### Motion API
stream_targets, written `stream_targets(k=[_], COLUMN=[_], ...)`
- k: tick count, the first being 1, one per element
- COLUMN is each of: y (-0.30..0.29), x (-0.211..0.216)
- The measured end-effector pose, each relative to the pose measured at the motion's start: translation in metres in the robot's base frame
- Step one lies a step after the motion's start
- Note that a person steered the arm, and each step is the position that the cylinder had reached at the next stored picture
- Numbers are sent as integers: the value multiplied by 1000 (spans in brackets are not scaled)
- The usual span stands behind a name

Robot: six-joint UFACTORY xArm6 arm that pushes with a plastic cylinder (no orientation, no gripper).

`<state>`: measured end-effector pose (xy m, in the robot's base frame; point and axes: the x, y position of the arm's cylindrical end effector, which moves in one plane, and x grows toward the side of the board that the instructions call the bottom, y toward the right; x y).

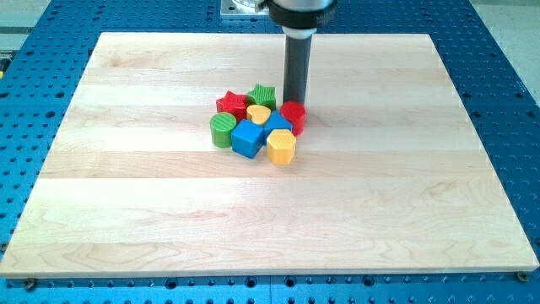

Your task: Push the red circle into the group of blocks

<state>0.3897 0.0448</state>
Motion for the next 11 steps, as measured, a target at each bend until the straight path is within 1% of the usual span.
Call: stream_targets(k=[1,2,3,4,5,6,7,8,9,10,11], y=[37,77,55,29,24,63,22,8,18,31,-8], x=[5,63,55,12,17,65,72,46,41,15,3])
